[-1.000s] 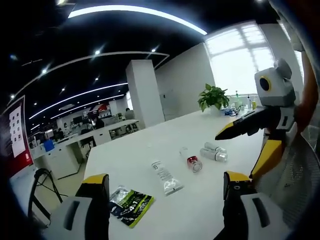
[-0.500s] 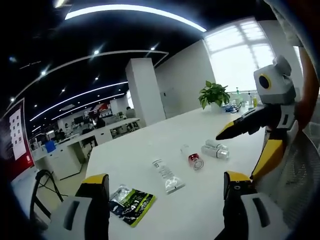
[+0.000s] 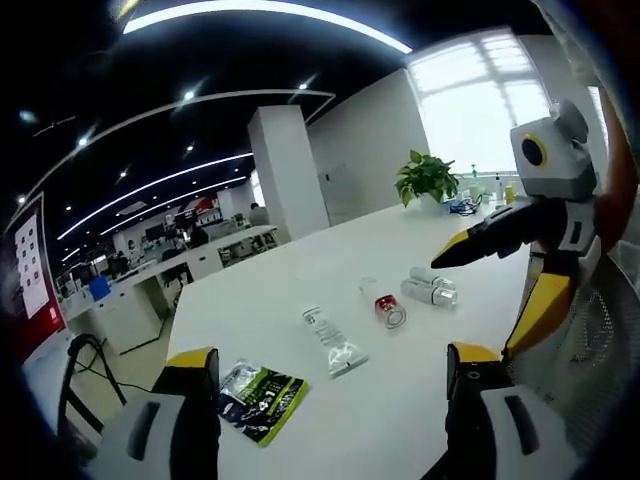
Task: Arrange the skincare products in the storage area until every visible bottle or jar stands upright without overlapping.
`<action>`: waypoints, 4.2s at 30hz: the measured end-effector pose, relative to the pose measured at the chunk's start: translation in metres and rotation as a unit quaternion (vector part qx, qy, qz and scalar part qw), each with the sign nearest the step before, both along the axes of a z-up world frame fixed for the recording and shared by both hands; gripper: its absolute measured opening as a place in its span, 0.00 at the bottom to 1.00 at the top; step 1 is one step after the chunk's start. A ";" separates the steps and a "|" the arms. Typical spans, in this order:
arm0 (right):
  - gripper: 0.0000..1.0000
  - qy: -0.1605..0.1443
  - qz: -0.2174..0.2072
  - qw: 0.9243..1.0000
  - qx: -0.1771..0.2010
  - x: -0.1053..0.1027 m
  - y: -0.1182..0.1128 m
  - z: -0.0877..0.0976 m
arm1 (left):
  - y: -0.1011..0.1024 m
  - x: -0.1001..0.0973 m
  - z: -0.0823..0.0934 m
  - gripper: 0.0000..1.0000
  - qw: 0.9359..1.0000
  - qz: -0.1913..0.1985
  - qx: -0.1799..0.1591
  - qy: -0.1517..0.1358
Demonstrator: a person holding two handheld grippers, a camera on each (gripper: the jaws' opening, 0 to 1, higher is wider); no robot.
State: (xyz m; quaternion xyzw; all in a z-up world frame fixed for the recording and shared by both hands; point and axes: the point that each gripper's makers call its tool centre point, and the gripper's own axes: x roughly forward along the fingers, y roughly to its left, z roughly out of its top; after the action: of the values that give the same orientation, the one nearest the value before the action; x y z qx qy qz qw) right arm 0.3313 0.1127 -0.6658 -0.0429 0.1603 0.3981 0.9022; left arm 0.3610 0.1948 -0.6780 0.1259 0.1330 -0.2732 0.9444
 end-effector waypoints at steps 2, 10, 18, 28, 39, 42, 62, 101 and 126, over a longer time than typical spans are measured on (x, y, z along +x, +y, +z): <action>0.78 0.001 -0.001 1.000 0.002 0.000 0.000 0.000 | 0.000 0.000 -0.001 0.96 1.000 -0.001 0.001 0.002; 0.77 0.001 0.001 1.000 0.002 0.000 0.001 0.001 | 0.000 -0.001 -0.002 0.90 1.000 -0.003 0.014 -0.001; 0.77 -0.002 -0.002 1.000 -0.016 0.000 -0.002 -0.005 | 0.001 0.000 -0.008 0.92 1.000 0.003 0.010 0.015; 0.76 -0.005 -0.003 1.000 -0.016 0.001 -0.003 -0.004 | 0.003 0.001 -0.014 0.92 0.999 0.004 0.027 0.020; 0.75 0.001 -0.005 1.000 -0.016 0.004 -0.003 -0.005 | 0.004 -0.001 -0.024 0.91 0.998 0.000 0.040 0.042; 0.75 -0.002 -0.010 1.000 -0.016 0.005 -0.005 -0.004 | 0.004 -0.001 -0.025 0.91 0.998 0.000 0.039 0.043; 0.79 -0.051 -0.013 0.998 -0.047 0.081 -0.023 0.046 | 0.013 -0.001 -0.035 0.89 0.997 0.010 0.047 0.066; 0.67 0.068 0.233 0.901 -0.358 0.189 -0.003 -0.068 | 0.022 -0.002 -0.044 0.84 0.994 0.022 0.062 0.083; 0.65 0.073 0.340 0.814 -0.466 0.200 -0.023 -0.115 | 0.016 -0.008 -0.056 0.81 0.991 0.000 0.080 0.105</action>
State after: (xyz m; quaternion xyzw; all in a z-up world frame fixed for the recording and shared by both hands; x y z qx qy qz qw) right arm 0.5309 0.0897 -0.7806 -0.4804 0.3674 0.5593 0.5669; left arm 0.3527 0.2104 -0.7336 0.1720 0.2532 -0.2734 0.9119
